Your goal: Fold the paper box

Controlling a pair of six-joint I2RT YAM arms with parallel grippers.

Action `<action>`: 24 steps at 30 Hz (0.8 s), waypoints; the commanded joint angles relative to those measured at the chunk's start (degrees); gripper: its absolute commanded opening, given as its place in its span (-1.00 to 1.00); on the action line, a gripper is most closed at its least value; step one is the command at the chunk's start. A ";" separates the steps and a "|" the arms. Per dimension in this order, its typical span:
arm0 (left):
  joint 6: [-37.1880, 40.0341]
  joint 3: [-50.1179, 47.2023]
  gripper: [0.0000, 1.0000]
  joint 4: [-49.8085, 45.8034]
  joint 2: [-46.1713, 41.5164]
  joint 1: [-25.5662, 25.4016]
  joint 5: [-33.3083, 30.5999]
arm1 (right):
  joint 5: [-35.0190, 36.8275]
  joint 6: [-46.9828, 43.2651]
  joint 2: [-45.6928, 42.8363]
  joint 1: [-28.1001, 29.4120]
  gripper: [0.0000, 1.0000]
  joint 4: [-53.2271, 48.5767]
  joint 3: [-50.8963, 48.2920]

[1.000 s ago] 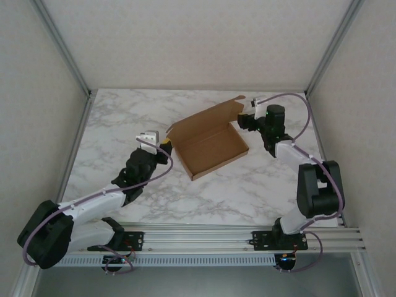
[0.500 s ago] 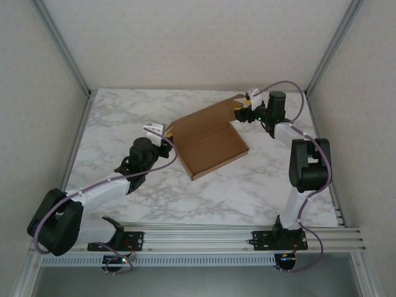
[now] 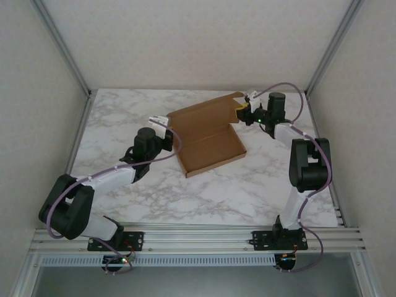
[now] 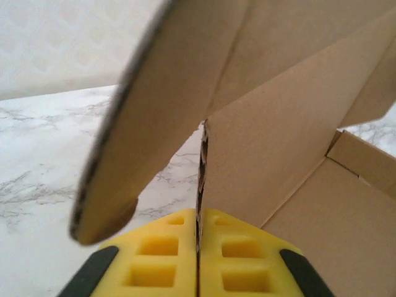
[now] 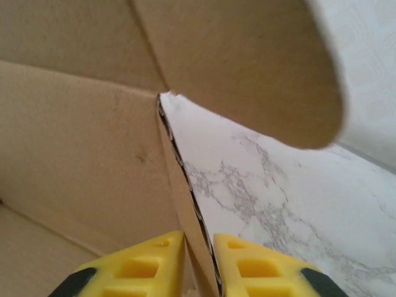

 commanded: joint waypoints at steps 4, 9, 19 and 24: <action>-0.70 4.37 -1.00 2.02 3.88 1.28 -0.04 | 7.34 4.12 -6.29 4.83 -0.85 4.28 -5.43; -4.08 5.80 -1.00 5.44 6.89 1.83 -2.42 | 18.54 6.13 -10.75 11.35 -1.00 5.38 -9.88; -17.02 5.75 -1.00 14.72 12.67 0.69 -10.47 | 51.09 26.41 -18.92 22.02 -1.00 7.25 -17.39; -18.48 0.56 -1.00 23.28 11.84 -2.92 -15.35 | 61.03 36.66 -22.67 24.59 -1.00 13.70 -23.60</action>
